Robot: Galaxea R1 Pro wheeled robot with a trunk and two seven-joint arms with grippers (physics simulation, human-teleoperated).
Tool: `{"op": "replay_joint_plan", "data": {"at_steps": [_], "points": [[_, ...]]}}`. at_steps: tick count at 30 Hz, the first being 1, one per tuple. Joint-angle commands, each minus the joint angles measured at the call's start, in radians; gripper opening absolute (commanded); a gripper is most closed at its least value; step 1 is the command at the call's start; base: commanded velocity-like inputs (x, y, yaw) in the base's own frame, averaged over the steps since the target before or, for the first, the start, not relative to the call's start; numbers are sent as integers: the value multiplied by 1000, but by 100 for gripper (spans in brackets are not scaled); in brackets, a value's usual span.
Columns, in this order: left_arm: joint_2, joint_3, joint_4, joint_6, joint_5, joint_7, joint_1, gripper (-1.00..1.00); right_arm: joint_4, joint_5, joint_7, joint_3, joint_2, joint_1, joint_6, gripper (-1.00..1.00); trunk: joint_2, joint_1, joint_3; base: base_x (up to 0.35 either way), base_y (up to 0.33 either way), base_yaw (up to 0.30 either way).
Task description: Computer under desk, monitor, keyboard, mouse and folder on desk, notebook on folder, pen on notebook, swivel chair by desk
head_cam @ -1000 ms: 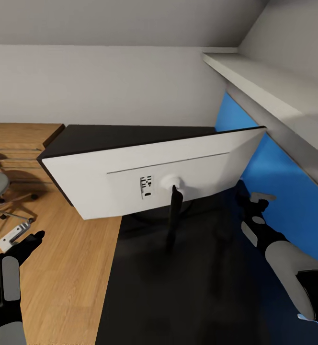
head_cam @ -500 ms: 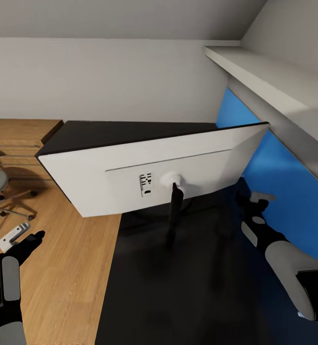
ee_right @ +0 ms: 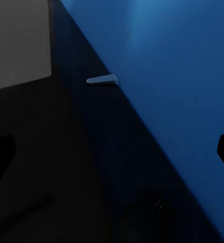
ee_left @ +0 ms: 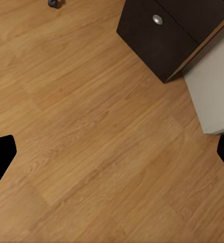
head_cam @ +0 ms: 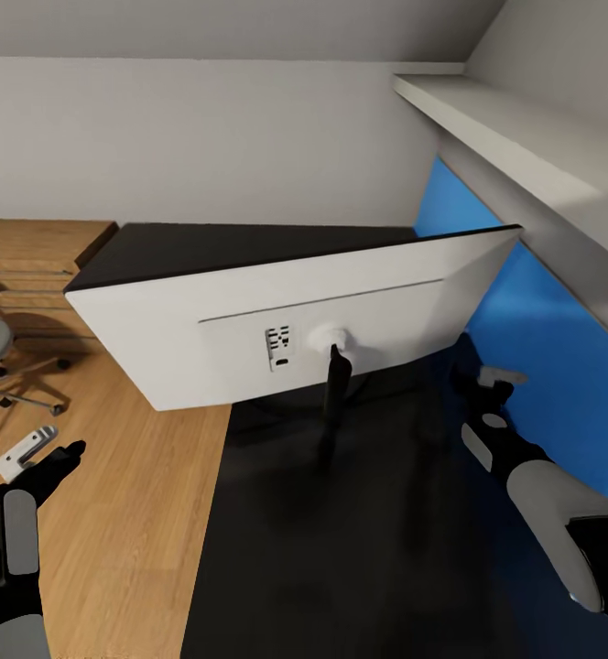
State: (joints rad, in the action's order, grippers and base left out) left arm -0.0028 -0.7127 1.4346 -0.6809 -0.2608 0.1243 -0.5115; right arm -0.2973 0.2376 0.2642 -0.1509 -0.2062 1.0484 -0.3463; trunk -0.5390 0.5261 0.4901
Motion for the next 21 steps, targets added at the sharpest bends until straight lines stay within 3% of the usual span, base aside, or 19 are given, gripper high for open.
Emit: {"op": "replay_joint_plan", "data": {"at_steps": [1,21], "points": [[0,0,1,-5,-11,8,-1,100,0,9,4,-9,-1,0,-3,100,-1,1,3,0,0,0],[-1,-1,1,-5,-11,8,-1,100,0,8,4,-9,-2,-1,-3,100,-1,1,34,0,0,0]]}}
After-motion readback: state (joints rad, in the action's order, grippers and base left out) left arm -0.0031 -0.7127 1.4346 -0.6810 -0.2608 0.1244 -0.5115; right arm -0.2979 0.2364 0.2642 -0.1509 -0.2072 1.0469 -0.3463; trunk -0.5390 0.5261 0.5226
